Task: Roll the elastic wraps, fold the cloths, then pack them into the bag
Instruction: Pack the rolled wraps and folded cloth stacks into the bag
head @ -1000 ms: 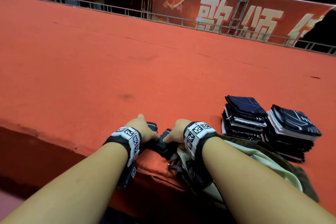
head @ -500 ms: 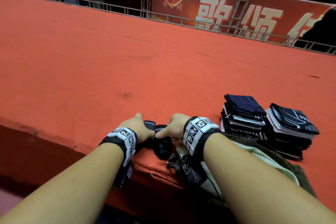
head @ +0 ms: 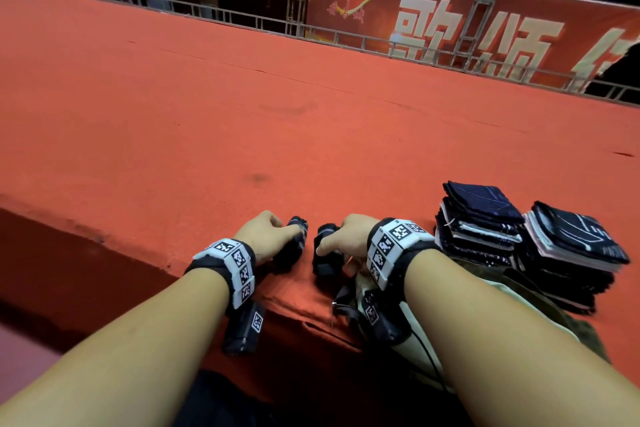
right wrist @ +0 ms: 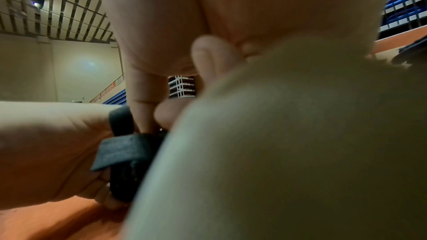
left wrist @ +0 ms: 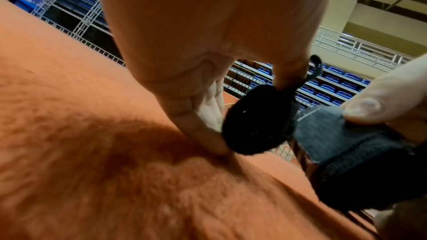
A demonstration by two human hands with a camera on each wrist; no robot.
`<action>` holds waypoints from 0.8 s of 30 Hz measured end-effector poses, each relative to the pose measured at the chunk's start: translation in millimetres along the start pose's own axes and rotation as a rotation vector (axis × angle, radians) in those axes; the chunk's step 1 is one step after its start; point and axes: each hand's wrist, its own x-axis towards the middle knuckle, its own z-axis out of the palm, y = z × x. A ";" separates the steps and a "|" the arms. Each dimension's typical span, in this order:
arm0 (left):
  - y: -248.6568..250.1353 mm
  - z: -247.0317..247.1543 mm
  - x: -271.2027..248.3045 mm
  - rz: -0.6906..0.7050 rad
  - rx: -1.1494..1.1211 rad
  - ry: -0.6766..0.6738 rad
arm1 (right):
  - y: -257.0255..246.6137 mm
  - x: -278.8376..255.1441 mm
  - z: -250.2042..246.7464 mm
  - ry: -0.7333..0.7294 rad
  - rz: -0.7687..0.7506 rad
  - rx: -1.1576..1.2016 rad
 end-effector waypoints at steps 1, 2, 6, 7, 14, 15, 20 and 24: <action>-1.1 1.0 -1.7 -0.014 -0.127 -0.042 | -0.6 1.0 1.1 0.018 -0.017 -0.015; -1.9 2.2 -2.8 -0.019 -0.252 -0.097 | -0.9 2.2 2.8 0.035 -0.035 -0.027; 7.5 -1.0 -13.1 0.001 -0.510 -0.237 | -0.9 4.8 7.4 0.062 -0.098 0.018; 11.0 -3.0 -16.3 0.010 -0.525 -0.244 | -0.6 4.3 6.7 0.062 -0.112 0.046; 39.3 -5.3 -32.0 0.077 -0.669 -0.258 | 7.9 -15.5 -15.8 0.078 -0.163 0.312; 46.4 -4.9 -34.5 0.090 -0.664 -0.258 | 10.1 -19.6 -20.0 0.087 -0.175 0.341; 90.1 0.0 -57.2 0.196 -0.574 -0.200 | 26.0 -43.3 -42.6 0.097 -0.219 0.522; 121.2 10.9 -74.1 0.264 -0.558 -0.190 | 42.4 -64.2 -64.0 0.151 -0.239 0.594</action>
